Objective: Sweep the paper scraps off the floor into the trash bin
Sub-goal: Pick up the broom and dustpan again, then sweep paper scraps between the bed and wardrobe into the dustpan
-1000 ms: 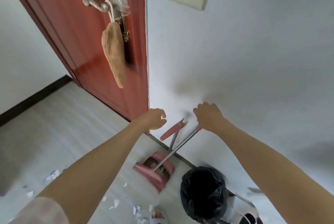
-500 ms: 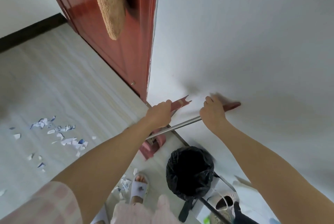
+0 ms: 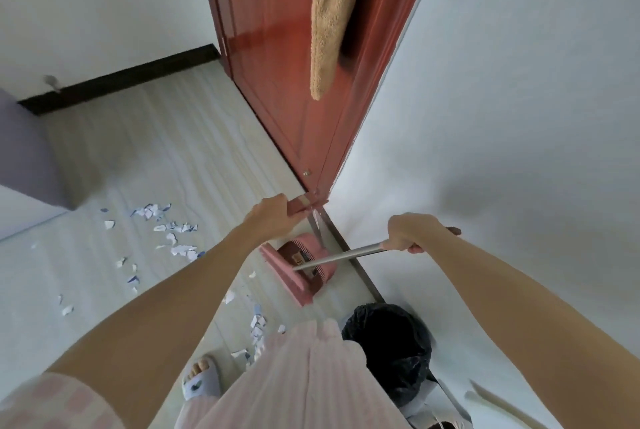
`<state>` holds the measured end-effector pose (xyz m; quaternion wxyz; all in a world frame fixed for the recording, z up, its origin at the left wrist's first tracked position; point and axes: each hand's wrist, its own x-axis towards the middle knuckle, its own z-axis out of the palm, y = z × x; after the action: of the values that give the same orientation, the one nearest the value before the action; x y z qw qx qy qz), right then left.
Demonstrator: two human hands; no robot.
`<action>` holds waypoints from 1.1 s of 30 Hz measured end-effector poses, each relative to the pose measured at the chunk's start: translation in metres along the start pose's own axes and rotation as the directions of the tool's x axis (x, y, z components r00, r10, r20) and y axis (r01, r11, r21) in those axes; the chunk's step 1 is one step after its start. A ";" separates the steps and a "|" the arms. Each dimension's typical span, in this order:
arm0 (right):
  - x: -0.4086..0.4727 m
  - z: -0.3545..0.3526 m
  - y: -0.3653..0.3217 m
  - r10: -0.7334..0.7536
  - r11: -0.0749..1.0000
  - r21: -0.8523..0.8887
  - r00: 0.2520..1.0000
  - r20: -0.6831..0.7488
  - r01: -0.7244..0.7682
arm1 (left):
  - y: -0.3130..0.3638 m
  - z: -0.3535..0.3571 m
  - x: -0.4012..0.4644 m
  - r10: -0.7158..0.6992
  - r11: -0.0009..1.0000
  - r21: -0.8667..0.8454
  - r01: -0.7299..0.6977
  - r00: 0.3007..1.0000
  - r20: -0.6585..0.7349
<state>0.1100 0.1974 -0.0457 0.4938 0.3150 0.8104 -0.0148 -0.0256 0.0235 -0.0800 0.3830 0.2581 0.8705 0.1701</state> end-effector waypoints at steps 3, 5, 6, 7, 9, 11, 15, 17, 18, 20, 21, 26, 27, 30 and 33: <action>-0.019 -0.015 -0.019 0.018 1.000 0.014 0.999 -0.039 -0.017 | -0.028 -0.018 -0.026 -0.033 0.995 -0.096 0.022 0.992 -0.119; -0.028 -0.019 -0.038 0.008 0.998 0.061 1.000 -0.016 -0.007 | -0.047 -0.026 -0.043 -0.066 0.988 -0.150 0.034 0.975 -0.213; -0.032 -0.019 -0.047 0.000 0.994 0.105 1.000 0.026 -0.002 | -0.055 -0.028 -0.049 -0.084 0.984 -0.175 0.040 0.964 -0.252; -0.035 -0.017 -0.056 -0.015 0.989 0.149 0.997 0.075 0.003 | -0.064 -0.031 -0.057 -0.103 0.978 -0.202 0.045 0.952 -0.287; -0.044 -0.010 -0.075 -0.066 0.983 0.181 0.985 0.162 0.036 | -0.083 -0.034 -0.072 -0.153 0.965 -0.255 0.060 0.919 -0.363; -0.054 -0.004 -0.086 -0.123 0.982 0.166 0.975 0.183 0.092 | -0.097 -0.034 -0.083 -0.226 0.937 -0.342 0.069 0.867 -0.444; -0.084 0.005 -0.112 -0.199 0.979 0.053 0.980 0.025 0.197 | -0.129 -0.032 -0.116 -0.387 0.828 -0.561 0.025 0.750 -0.537; -0.097 0.011 -0.120 -0.200 0.980 0.014 0.980 -0.005 0.200 | -0.144 -0.030 -0.131 -0.443 0.781 -0.624 -0.001 0.703 -0.556; -0.104 0.015 -0.125 -0.191 0.981 0.017 0.981 -0.010 0.191 | -0.154 -0.030 -0.140 -0.464 0.765 -0.644 -0.014 0.681 -0.566; -0.115 0.026 -0.131 -0.163 0.986 0.045 0.987 -0.006 0.163 | -0.172 -0.031 -0.157 -0.495 0.736 -0.675 -0.046 0.644 -0.583; -0.121 0.035 -0.136 -0.145 0.988 0.052 0.989 0.002 0.145 | -0.183 -0.031 -0.169 -0.513 0.716 -0.695 -0.065 0.626 -0.587; -0.134 0.086 -0.155 -0.087 0.991 0.110 0.995 0.052 0.081 | -0.219 -0.031 -0.210 -0.560 0.604 -0.771 -0.201 0.582 -0.590; -0.135 0.095 -0.157 -0.074 0.987 0.144 0.995 0.059 0.065 | -0.222 -0.030 -0.215 -0.564 0.598 -0.776 -0.201 0.583 -0.585; -0.129 0.138 -0.167 -0.036 0.975 0.221 0.995 0.092 0.015 | -0.239 -0.010 -0.239 -0.574 0.612 -0.775 -0.158 0.585 -0.572; -0.115 0.167 -0.174 0.011 0.921 0.386 0.993 0.115 -0.055 | -0.257 0.010 -0.256 -0.592 0.628 -0.769 -0.122 0.566 -0.574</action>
<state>0.1867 -0.0553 -0.0878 0.4659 0.4188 0.7573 -0.1843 0.0470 -0.3317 -0.0653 0.0470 -0.1570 0.8238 0.5426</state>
